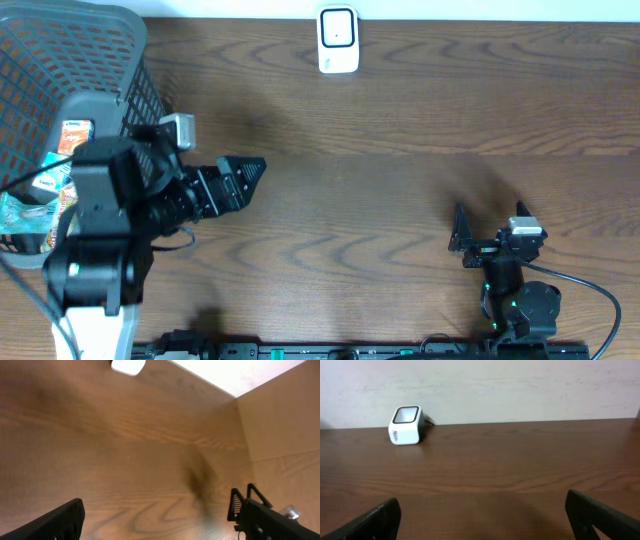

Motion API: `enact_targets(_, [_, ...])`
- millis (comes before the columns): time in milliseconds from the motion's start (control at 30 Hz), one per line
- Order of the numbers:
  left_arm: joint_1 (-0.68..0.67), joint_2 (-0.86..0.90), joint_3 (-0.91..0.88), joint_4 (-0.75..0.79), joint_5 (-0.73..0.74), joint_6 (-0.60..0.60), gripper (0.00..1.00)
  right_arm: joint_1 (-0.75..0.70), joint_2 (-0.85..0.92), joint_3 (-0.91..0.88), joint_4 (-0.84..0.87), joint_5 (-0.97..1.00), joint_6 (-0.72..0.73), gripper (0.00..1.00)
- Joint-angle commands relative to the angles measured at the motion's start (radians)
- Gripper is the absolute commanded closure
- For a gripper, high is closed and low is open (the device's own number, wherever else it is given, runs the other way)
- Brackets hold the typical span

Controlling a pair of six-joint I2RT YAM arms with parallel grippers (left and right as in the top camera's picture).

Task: Scan the item barcode
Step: 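Raise the left gripper and swing it toward the grey basket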

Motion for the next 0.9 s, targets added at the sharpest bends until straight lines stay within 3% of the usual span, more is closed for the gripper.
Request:
enact_targets(0, [-0.004, 0.042, 0.026, -0.003, -0.003, -0.019, 0.03, -0.008, 0.000, -0.001, -0.005, 0.008, 0.010, 0.01])
enact_targets(67, [-0.004, 0.054, 0.026, -0.004, -0.003, -0.094, 0.02, -0.008, 0.000, -0.001, -0.005, 0.008, 0.010, 0.01])
enact_targets(500, [-0.003, 0.087, 0.085, 0.035, 0.067, -0.114, 0.02, -0.008, 0.000, -0.001, -0.005, 0.008, 0.010, 0.01])
enact_targets(667, [-0.003, 0.185, 0.274, -0.105, 0.050, -0.064, 0.02, -0.008, 0.000, -0.001, -0.005, 0.008, 0.010, 0.01])
enact_targets(867, [-0.004, 0.266, 0.429, -0.321, -0.159, -0.039, 0.02, -0.008, 0.000, -0.001, -0.005, 0.008, 0.010, 0.01])
